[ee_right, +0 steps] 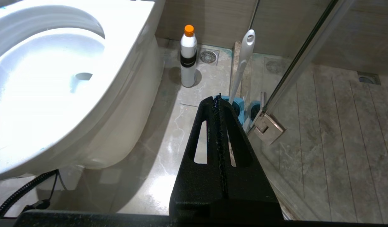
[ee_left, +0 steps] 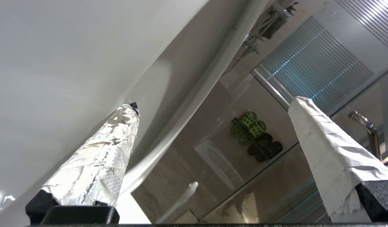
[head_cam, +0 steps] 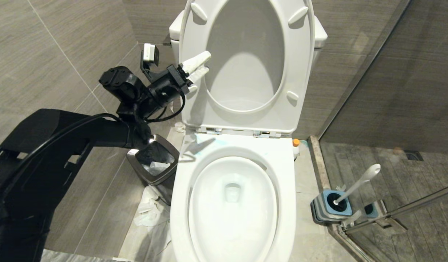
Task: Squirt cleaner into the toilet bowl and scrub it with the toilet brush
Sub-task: Use the left hand to lift the toilet lid slightly
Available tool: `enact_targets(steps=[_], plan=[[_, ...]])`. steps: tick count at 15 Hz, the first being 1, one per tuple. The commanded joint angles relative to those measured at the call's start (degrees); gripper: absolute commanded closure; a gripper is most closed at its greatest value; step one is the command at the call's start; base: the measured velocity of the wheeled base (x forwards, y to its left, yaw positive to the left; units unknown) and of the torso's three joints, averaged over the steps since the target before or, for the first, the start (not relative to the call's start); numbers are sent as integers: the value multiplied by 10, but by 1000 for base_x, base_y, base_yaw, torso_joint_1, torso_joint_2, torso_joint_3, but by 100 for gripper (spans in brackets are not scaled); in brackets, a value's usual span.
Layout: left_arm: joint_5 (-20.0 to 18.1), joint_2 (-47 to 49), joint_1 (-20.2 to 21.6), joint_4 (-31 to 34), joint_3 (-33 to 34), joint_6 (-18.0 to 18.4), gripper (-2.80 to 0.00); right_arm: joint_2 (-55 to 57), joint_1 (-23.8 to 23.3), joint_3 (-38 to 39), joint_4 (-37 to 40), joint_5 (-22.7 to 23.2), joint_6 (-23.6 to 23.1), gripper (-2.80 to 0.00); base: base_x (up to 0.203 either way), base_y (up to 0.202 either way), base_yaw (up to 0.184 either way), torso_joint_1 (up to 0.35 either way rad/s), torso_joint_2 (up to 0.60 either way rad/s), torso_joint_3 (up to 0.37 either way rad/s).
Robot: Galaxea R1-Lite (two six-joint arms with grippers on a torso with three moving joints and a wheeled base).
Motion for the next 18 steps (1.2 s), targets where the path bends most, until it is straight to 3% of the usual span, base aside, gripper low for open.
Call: enact_targets(steps=[1,6,9,11,14,15,16,18], plan=[[-3,-55,-2,-7,50,-6,-280,0,0,7,0,0,1,0,0,0,0,0,0,0],[-4,-176,-11,-6,215,-6,-280,0,0,7,0,0,0,0,0,0,0,0,0,0],[-6,-267,-13,33,274,2,-280,0,0,7,0,0,0,0,0,0,0,0,0,0],[-6,-337,-14,89,297,4,-280,0,0,7,0,0,0,0,0,0,0,0,0,0],[-6,-451,-27,251,310,11,-280,0,0,7,0,0,1,0,0,0,0,0,0,0],[-6,-486,-33,324,311,30,-280,0,0,7,0,0,0,0,0,0,0,0,0,0],[-5,-509,-37,383,312,76,-280,0,0,7,0,0,0,0,0,0,0,0,0,0],[1,-536,-41,487,313,239,-280,0,0,7,0,0,0,0,0,0,0,0,0,0]])
